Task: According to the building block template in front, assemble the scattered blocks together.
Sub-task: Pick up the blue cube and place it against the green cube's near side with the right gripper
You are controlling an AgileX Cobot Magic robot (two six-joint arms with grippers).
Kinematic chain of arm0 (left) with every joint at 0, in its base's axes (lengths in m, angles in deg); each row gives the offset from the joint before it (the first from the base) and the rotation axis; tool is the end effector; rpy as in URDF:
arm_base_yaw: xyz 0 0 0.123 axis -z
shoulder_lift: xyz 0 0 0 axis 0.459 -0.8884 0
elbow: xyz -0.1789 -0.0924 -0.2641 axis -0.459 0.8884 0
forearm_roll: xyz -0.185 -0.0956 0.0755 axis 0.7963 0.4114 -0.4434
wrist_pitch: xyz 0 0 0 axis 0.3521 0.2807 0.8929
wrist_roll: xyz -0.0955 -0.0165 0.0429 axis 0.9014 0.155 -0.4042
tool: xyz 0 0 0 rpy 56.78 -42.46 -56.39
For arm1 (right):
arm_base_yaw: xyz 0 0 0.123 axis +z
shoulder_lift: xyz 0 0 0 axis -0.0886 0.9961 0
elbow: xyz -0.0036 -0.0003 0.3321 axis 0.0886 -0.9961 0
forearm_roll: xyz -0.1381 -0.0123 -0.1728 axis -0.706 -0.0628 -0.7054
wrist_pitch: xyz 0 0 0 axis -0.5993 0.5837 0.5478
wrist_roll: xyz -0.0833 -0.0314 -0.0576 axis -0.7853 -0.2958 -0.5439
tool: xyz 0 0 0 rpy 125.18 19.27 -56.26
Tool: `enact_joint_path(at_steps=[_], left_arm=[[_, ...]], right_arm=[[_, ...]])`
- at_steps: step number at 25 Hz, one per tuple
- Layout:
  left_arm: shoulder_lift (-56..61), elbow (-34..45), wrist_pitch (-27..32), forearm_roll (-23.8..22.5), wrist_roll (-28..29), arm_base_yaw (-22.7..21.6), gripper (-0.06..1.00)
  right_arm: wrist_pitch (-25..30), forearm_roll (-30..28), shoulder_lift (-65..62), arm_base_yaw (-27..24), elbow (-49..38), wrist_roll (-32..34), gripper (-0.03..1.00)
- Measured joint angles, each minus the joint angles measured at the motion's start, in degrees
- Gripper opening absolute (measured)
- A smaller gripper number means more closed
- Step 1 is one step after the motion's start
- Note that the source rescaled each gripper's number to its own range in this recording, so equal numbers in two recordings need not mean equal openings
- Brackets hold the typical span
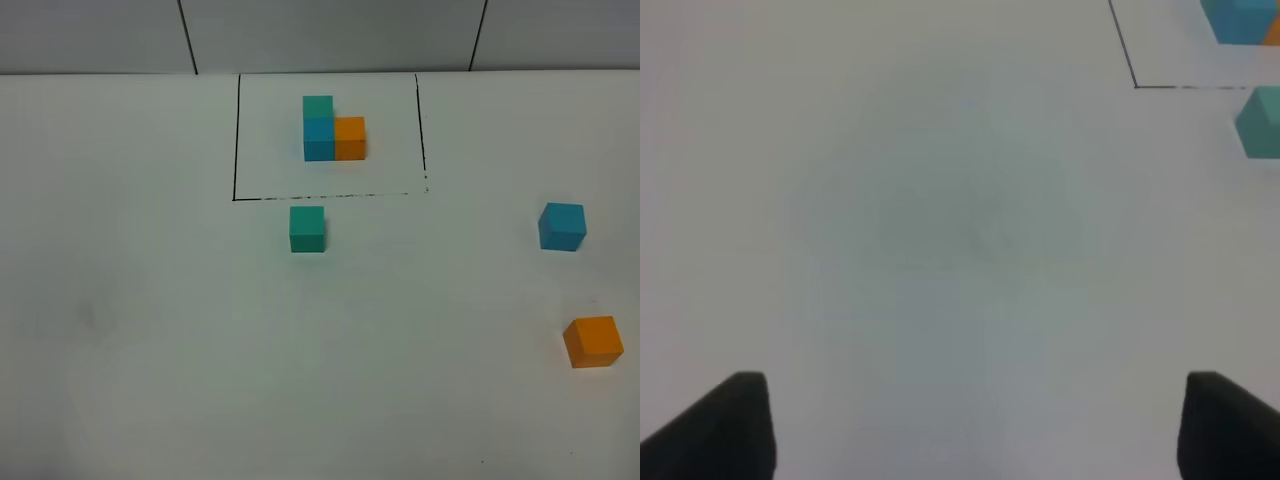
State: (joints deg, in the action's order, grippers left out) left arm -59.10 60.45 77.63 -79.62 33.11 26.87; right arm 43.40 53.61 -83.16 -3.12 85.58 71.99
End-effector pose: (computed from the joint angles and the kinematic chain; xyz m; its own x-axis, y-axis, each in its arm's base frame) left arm -0.0677 -0.0092 0.2555 -0.4595 -0.0145 -0.8881 0.0599 0.9971 -0.0473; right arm -0.0660 0.0026 0.2537 -0.4503 0.0032 -0.8929 -0.0664 0.9971 0.0371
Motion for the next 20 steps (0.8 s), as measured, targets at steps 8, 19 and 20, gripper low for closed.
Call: enact_joint_path(at_steps=[8, 19, 20], left_arm=[[0.0, 0.0, 0.0, 0.1, 0.0, 0.0, 0.67], [0.0, 0.0, 0.0, 0.1, 0.0, 0.0, 0.67], [0.0, 0.0, 0.0, 0.1, 0.0, 0.0, 0.67]], right_arm=[[0.0, 0.0, 0.0, 0.0, 0.0, 0.0, 0.75], [0.0, 0.9, 0.0, 0.0, 0.0, -0.1, 0.75], [0.0, 0.9, 0.0, 0.0, 0.0, -0.1, 0.75]])
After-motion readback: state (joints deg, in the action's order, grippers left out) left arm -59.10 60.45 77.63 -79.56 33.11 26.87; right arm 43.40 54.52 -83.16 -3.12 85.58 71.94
